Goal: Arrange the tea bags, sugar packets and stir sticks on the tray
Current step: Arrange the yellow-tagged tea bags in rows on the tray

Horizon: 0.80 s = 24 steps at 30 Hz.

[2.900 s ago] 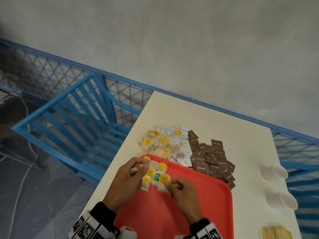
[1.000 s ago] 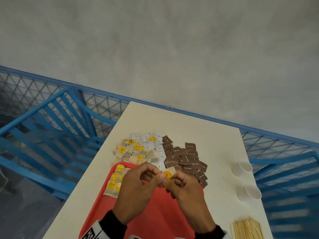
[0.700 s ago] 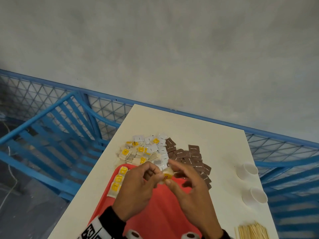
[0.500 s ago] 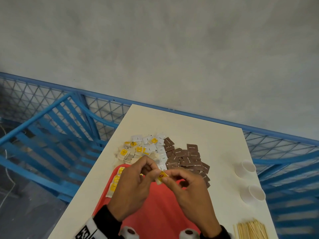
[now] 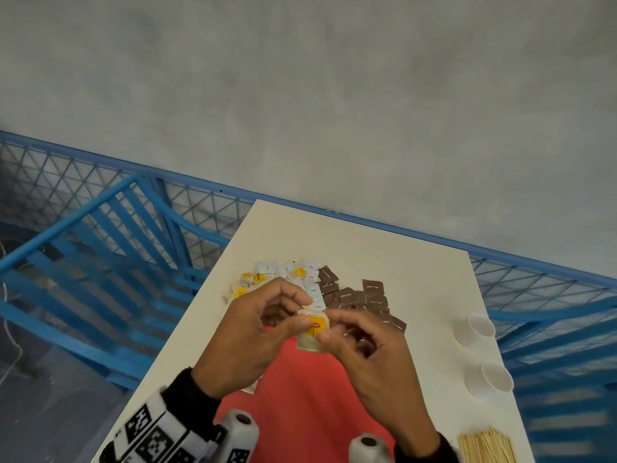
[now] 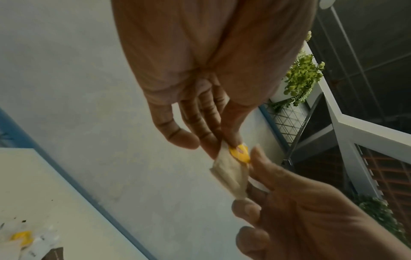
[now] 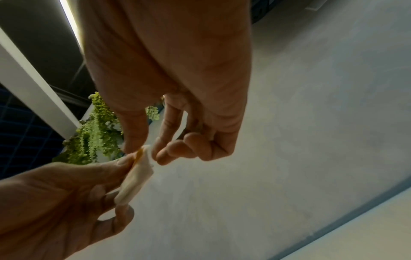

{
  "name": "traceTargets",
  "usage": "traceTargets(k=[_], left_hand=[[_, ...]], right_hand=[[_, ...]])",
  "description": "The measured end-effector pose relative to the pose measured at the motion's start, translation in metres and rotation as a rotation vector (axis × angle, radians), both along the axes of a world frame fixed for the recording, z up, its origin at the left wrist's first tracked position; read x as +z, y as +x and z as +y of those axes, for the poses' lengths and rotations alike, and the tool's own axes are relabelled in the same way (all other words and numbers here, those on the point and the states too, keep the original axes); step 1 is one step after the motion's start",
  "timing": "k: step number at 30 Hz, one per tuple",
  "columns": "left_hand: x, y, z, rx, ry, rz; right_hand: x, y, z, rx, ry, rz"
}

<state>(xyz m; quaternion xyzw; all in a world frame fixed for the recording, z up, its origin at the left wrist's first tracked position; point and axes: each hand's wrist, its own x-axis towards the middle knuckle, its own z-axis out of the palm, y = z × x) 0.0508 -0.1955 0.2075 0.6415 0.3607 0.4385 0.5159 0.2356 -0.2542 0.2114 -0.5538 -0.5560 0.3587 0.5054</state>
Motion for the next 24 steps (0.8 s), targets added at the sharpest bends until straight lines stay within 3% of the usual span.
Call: traceTargets(k=[2,9,17,24], left_hand=[[0.001,-0.002,0.001,-0.007,-0.006,-0.022],[-0.025,-0.017,-0.001,-0.105,-0.096,0.02],[-0.024,-0.022,0.004,0.034,-0.012,-0.022],[-0.065,-0.058,0.006,0.058,-0.181,0.066]], right_hand=[[0.002,-0.006,0.004,0.037,0.017,-0.011],[-0.003,-0.018,0.013,-0.028,-0.067,0.257],[-0.014,-0.038,0.023,0.051,-0.058,0.313],[-0.064,-0.062,0.032,0.161,-0.244,0.243]])
